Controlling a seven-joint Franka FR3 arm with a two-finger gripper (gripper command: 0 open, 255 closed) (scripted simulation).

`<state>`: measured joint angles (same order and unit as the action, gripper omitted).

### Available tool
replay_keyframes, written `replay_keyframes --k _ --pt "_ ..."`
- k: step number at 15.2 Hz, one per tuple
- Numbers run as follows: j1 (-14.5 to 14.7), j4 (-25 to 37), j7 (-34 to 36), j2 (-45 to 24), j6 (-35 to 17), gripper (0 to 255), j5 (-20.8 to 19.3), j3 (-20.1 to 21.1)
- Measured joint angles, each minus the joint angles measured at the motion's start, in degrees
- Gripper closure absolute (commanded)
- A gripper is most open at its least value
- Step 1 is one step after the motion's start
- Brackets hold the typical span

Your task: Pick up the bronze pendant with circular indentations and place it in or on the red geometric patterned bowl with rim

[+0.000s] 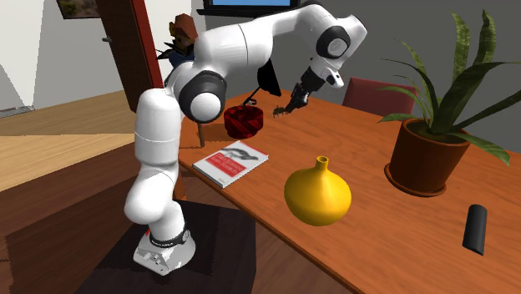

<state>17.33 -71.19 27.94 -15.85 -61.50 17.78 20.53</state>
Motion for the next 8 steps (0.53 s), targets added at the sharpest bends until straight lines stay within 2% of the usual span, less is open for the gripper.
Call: replay_keyframes --k 3,8 --pt "1.5 -5.7 2.5 3.8 -3.1 255 2.0 1.2" --pt "4.3 -11.0 7.2 8.1 -6.6 255 5.1 3.5"
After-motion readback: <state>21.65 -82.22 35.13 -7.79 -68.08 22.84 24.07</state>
